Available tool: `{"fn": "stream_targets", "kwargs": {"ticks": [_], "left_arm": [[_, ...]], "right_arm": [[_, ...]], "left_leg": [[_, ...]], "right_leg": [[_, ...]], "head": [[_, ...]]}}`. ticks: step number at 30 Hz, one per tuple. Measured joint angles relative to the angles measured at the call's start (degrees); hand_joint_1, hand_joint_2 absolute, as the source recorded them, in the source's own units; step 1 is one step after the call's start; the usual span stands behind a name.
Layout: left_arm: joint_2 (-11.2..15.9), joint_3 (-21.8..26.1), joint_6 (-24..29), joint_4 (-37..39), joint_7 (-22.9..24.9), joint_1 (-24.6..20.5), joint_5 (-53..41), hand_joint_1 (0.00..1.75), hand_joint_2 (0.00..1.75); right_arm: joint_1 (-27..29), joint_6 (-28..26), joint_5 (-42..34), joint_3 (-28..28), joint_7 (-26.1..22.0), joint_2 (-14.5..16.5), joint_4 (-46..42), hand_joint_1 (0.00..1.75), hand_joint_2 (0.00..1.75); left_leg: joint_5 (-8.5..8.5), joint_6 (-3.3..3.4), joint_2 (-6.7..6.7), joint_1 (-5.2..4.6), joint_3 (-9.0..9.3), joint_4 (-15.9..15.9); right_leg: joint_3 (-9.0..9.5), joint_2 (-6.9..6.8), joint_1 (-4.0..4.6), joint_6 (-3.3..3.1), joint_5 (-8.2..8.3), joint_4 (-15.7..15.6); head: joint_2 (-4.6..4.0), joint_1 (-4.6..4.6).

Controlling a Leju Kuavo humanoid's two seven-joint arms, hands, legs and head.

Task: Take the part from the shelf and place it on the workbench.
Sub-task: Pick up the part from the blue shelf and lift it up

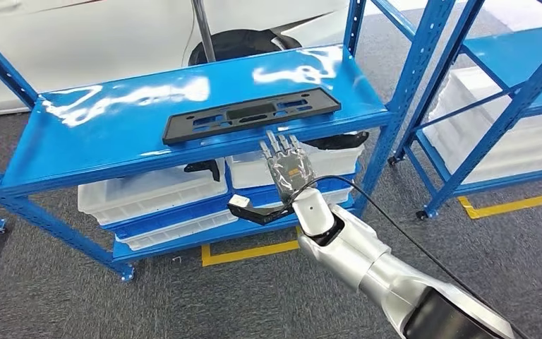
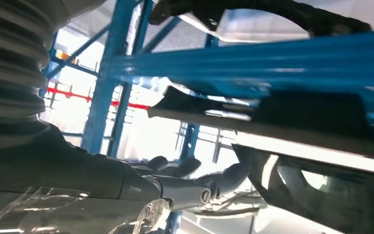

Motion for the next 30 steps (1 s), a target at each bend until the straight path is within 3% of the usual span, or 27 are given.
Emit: {"fn": "stream_targets", "kwargs": {"ticks": [2,3,6,7,8,9,11,12,13,14,15,18,21,22,23,24,26,27,28,30], "left_arm": [[-0.02,-0.02,0.0,0.0,-0.05,-0.03,0.01,0.0,0.0],[-0.03,-0.03,0.0,0.0,-0.07,-0.1,0.01,0.0,0.0],[-0.03,-0.09,0.0,0.01,-0.08,-0.12,0.02,0.0,0.0],[-0.03,-0.11,0.0,0.01,-0.08,-0.01,0.02,0.0,0.0],[-0.03,-0.14,0.0,0.02,-0.07,0.09,0.02,0.0,0.0],[-0.03,-0.17,0.0,0.02,-0.07,0.18,0.01,0.0,0.0],[0.08,-0.21,0.01,0.11,-0.05,0.23,0.01,0.0,0.0],[0.11,-0.25,0.02,0.2,-0.03,0.23,0.0,0.0,0.0],[0.18,-0.27,0.04,0.3,0.01,0.23,0.0,0.0,0.0],[0.24,-0.29,0.06,0.4,0.09,0.22,0.01,0.0,0.0],[0.2,-0.31,0.08,0.42,0.15,0.17,0.01,0.0,0.0],[0.24,-0.32,0.14,0.46,0.24,0.07,0.01,0.0,0.0],[0.2,-0.37,0.16,0.48,0.19,0.14,0.04,0.0,0.0],[0.17,-0.4,0.15,0.48,0.19,0.26,0.04,0.0,0.0],[0.15,-0.44,0.15,0.48,0.18,0.4,0.04,0.0,0.0],[0.13,-0.48,0.16,0.48,0.17,0.5,0.04,0.0,0.0],[0.1,-0.55,0.17,0.48,0.15,0.48,0.06,0.0,0.0],[0.08,-0.61,0.18,0.48,0.14,0.37,0.09,0.0,0.0],[0.05,-0.67,0.19,0.48,0.13,0.26,0.12,0.0,0.0],[-0.02,-0.78,0.19,0.48,0.08,0.15,0.19,0.0,0.0]], "right_arm": [[-0.03,0.0,-0.01,-0.01,-0.03,0.11,0.0,0.0,1.75],[-0.11,0.0,-0.01,-0.02,-0.04,0.15,0.0,0.0,1.75],[-0.02,0.0,-0.01,-0.01,-0.05,0.2,0.02,0.0,1.75],[0.14,-0.02,-0.01,0.0,-0.08,0.2,0.04,0.0,1.75],[0.28,-0.07,0.01,0.01,-0.1,0.21,0.07,0.0,1.75],[0.31,-0.18,0.03,0.01,-0.13,0.24,0.1,0.0,1.75],[0.09,-0.68,0.19,0.01,-0.16,0.43,0.12,0.0,1.75],[-0.04,-0.99,0.31,0.02,-0.19,0.6,0.12,0.0,1.75],[-0.13,-1.29,0.44,0.03,-0.21,0.77,0.11,0.0,1.75],[-0.14,-1.52,0.64,0.04,-0.23,0.9,0.11,0.0,1.75],[-0.14,-1.65,0.85,0.04,-0.24,1.04,0.05,0.0,1.75],[-0.22,-2.03,1.59,0.04,-0.29,1.26,-0.37,0.0,1.75],[0.06,-2.35,2.42,0.21,-0.51,1.34,-0.98,0.0,1.75],[0.41,-2.29,2.66,0.31,-0.56,1.38,-1.26,0.0,1.75],[0.74,-2.22,2.83,0.42,-0.63,1.43,-1.57,0.0,1.75],[0.96,-2.17,2.97,0.51,-0.71,1.54,-1.91,0.0,1.75],[1.07,-2.22,3.16,0.66,-1.18,1.8,-2.64,0.0,1.75],[1.07,-2.33,3.27,0.78,-1.55,2.0,-2.97,0.0,1.75],[1.11,-2.44,3.39,0.93,-1.97,2.16,-3.29,0.0,1.75],[1.32,-2.61,3.52,1.23,-2.63,2.51,-4.05,0.0,1.75]], "left_leg": [[-1.0,0.05,0.03,0.18,-0.47,1.52],[-2.17,0.26,0.03,0.08,-1.92,4.39],[-5.98,1.4,-0.01,-1.0,-10.0,17.67],[-5.88,1.89,-0.03,-1.42,-12.19,20.23],[-4.67,2.53,-0.05,-1.9,-13.5,20.76],[-2.32,3.37,-0.11,-2.46,-13.7,18.93],[3.53,5.81,-0.5,-3.84,-12.1,11.51],[5.48,6.95,-0.74,-4.45,-11.23,8.37],[6.41,7.87,-0.91,-4.96,-10.61,6.33],[6.32,8.5,-0.98,-5.27,-10.27,5.43],[6.14,8.71,-0.96,-5.42,-9.92,4.66],[6.22,8.24,-0.86,-4.69,-7.66,1.34],[5.57,7.58,-0.89,-4.29,-5.79,0.26],[5.09,7.33,-0.91,-4.25,-5.27,0.28],[4.58,7.11,-0.92,-4.22,-4.69,0.31],[4.04,6.87,-0.93,-4.19,-4.04,0.34],[2.93,6.34,-0.9,-4.19,-2.76,0.37],[2.44,6.04,-0.88,-4.29,-2.34,0.46],[2.05,5.75,-0.85,-4.34,-2.18,0.56],[1.64,5.27,-0.75,-4.41,-2.25,0.67]], "right_leg": [[0.13,0.29,0.14,-0.94,-0.53,0.2],[0.35,0.41,0.24,-1.35,-0.77,0.22],[1.2,0.65,0.9,-2.27,-1.59,0.18],[1.63,0.81,1.26,-2.51,-1.95,0.18],[2.18,1.0,1.65,-2.71,-2.35,0.17],[2.83,1.2,2.06,-2.87,-2.78,0.16],[4.2,1.43,2.69,-3.03,-3.66,0.07],[4.69,1.55,2.86,-2.97,-4.01,-0.03],[4.97,1.61,2.85,-2.79,-4.29,-0.14],[5.08,1.62,2.74,-2.53,-4.46,-0.34],[5.18,1.64,2.65,-2.22,-4.52,-0.69],[4.87,0.96,2.77,-1.44,-5.66,0.43],[-0.58,0.42,2.52,-0.62,-9.43,10.47],[-2.47,0.36,2.37,-0.38,-9.76,13.15],[-3.48,0.3,2.25,-0.23,-8.84,13.77],[-3.5,0.21,2.18,-0.19,-6.74,12.23],[-1.05,-0.17,2.26,-0.5,-1.14,4.66],[0.27,-0.35,2.4,-0.81,0.7,1.23],[1.23,-0.47,2.57,-1.24,1.42,-1.13],[1.72,-0.39,2.83,-2.02,0.91,-2.53]], "head": [[0.0,-0.2],[0.0,-0.29],[0.0,-0.51],[0.0,-0.55],[0.0,-0.55],[-0.01,-0.56],[-0.01,-0.51],[-0.01,-0.44],[-0.01,-0.38],[-0.01,-0.34],[-0.01,-0.36],[0.01,-0.34],[0.02,-0.27],[0.02,-0.27],[0.02,-0.26],[0.02,-0.25],[0.02,-0.27],[0.01,-0.31],[0.01,-0.31],[0.01,-0.32]]}}
